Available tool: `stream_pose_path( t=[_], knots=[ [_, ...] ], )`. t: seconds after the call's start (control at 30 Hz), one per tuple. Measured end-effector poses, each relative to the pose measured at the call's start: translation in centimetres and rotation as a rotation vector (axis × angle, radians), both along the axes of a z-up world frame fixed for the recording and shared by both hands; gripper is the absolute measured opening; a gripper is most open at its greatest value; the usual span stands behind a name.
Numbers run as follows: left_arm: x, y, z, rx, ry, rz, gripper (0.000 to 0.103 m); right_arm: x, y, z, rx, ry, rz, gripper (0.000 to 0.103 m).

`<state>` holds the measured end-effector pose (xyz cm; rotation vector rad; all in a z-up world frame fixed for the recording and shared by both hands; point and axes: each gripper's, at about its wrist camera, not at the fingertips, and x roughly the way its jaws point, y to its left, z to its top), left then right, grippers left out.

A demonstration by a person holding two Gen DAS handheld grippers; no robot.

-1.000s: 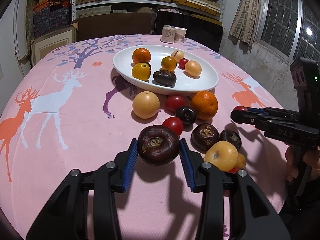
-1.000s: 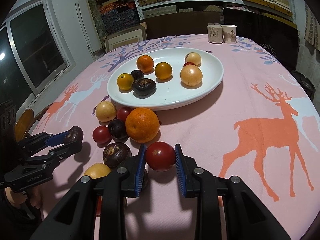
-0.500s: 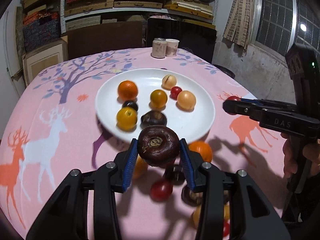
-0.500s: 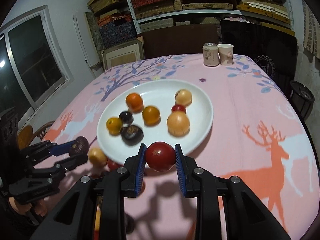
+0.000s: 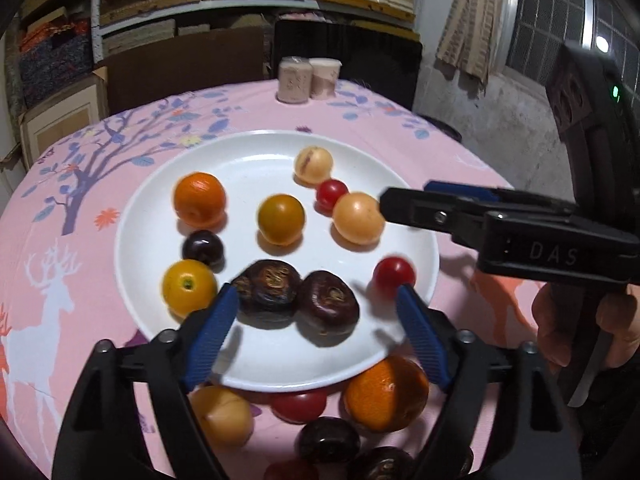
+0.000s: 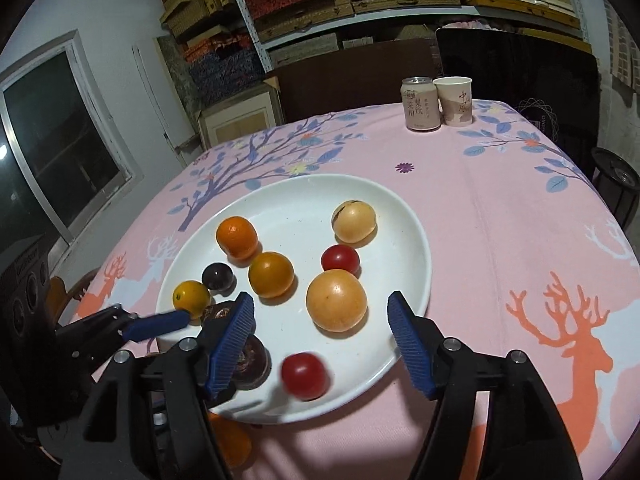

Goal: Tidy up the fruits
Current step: 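Grasp a pale yellow apple with the left tool while the right tool grasps a dark purple fruit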

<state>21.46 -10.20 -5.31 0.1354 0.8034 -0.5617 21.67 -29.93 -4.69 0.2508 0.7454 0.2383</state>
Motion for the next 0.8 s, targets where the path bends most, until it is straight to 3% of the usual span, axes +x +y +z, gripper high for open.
stream_pose_path(
  t=[0.23, 0.4, 0.53, 0.63, 0.77, 0.8],
  knots=[
    [-3.4, 5.0, 1.4, -0.021, -0.012, 0.056, 0.081, -4.8, -0.1, 0.5, -0.004, -0.02, 0.028, 0.07],
    [-8.6, 6.1, 0.2, 0.037, -0.006, -0.007, 0.081, -9.2, 1.0, -1.4, -0.034, 0.006, 0.062, 0.068],
    [-12.3, 5.5, -0.3, 0.052, -0.018, -0.053, 0.08, -10.9, 0.1, -2.8, 0.047, 0.027, 0.028, 0.068],
    [-13.2, 4.4, -1.2, 0.046, 0.012, -0.073, 0.069, -11.5, -0.9, -3.1, 0.109, 0.024, -0.007, 0.068],
    [-13.8, 3.3, -1.7, 0.028, 0.038, -0.081, 0.056, -12.1, -0.5, -3.4, 0.089, 0.024, -0.006, 0.068],
    [-13.9, 3.2, -1.9, 0.02, 0.053, -0.089, 0.048, -12.3, -0.5, -3.2, 0.088, 0.013, -0.004, 0.068]
  ],
)
